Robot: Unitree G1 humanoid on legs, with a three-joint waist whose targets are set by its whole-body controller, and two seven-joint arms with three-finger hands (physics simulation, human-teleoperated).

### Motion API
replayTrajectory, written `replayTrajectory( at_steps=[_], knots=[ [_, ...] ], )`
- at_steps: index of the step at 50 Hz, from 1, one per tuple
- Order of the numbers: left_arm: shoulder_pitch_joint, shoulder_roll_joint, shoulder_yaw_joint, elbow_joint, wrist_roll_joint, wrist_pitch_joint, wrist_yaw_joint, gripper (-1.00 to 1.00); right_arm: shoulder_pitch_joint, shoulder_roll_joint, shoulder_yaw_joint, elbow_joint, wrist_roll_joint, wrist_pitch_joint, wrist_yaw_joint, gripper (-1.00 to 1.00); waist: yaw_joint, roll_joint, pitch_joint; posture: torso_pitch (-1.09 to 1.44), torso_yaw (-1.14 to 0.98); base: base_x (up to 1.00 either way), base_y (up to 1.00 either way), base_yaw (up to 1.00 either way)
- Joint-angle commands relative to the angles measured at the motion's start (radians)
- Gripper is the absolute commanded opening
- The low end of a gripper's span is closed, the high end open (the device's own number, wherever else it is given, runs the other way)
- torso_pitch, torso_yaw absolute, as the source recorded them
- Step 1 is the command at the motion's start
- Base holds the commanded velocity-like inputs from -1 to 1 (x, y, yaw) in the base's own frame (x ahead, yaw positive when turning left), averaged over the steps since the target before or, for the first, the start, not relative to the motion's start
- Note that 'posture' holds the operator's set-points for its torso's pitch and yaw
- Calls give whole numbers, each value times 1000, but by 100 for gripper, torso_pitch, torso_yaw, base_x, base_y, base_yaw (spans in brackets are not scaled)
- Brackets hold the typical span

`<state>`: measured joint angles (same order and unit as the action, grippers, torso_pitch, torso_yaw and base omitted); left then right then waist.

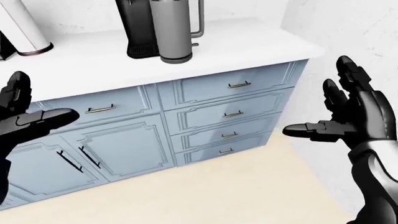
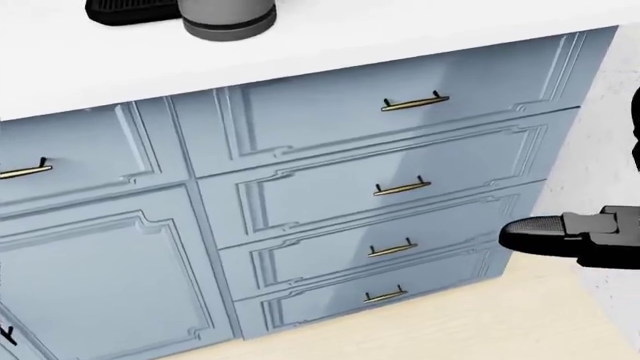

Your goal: Close the lid of the electric kettle.

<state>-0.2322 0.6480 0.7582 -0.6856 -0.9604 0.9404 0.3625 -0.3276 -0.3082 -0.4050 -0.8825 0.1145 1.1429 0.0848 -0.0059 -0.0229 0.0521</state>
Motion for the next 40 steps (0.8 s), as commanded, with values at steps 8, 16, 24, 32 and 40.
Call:
replayTrajectory(
  at_steps=[8,16,24,32,40],
  knots=[
    [-21,27,33,-16,10,-36,1,100,-35,-12,4,-39,0,-30,1,100,-4,67,-9,0,0,18,0,0],
    [-20,30,34,-16,4,-37,4,100,-27,-9,5,-36,-4,-39,3,100,10,89,-21,0,0,18,0,0],
    [-19,29,31,-11,12,-43,-3,100,-22,-2,13,-28,-9,-50,3,100,10,6,-27,0,0,18,0,0],
    [-16,22,27,-4,27,-52,-15,100,-21,-2,18,-27,-16,-54,5,100,0,43,-8,0,0,18,0,0],
    [-20,27,38,-11,14,-38,-7,100,-25,-6,20,-33,-27,-44,12,100,9,87,-14,0,0,18,14,0]
  ],
)
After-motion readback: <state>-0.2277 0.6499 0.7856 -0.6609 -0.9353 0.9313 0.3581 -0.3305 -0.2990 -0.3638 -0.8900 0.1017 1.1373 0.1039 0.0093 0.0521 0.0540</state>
